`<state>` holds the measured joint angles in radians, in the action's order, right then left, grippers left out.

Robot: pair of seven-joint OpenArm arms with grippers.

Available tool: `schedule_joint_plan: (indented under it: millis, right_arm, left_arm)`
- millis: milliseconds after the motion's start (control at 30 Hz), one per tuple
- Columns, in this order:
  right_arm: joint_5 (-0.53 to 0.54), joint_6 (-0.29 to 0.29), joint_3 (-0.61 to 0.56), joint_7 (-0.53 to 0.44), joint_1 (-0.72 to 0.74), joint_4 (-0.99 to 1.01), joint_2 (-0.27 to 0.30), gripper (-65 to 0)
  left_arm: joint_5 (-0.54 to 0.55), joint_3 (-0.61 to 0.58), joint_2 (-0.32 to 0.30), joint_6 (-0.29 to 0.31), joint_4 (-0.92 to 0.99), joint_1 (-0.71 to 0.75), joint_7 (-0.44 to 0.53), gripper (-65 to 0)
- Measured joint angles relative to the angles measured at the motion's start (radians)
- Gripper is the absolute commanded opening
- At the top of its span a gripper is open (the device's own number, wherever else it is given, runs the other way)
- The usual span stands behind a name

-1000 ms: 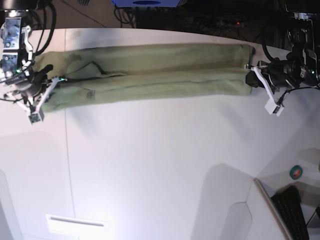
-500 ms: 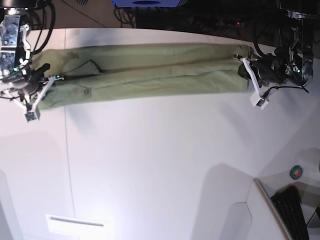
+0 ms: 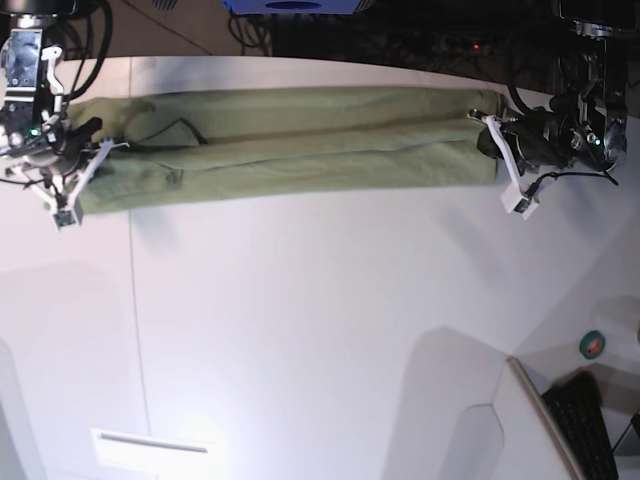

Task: Layout the t-shirt on the table in an organized manner, then fold the t-shirt properly
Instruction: 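Fold the hem over toward the collar edge with both grippers, then lower the folded edge onto the shirt and release both grippers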

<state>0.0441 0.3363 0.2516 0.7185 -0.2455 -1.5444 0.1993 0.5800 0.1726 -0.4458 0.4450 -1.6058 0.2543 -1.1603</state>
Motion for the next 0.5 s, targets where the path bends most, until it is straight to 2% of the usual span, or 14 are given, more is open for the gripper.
schedule_joint_plan:
  millis: [500]
  right_arm:
    - [0.000,0.000,0.000,0.031,-0.008,0.002,0.002,-65.0]
  left_arm:
    - [0.000,0.000,0.002,0.000,0.000,-0.005,0.000,-65.0]
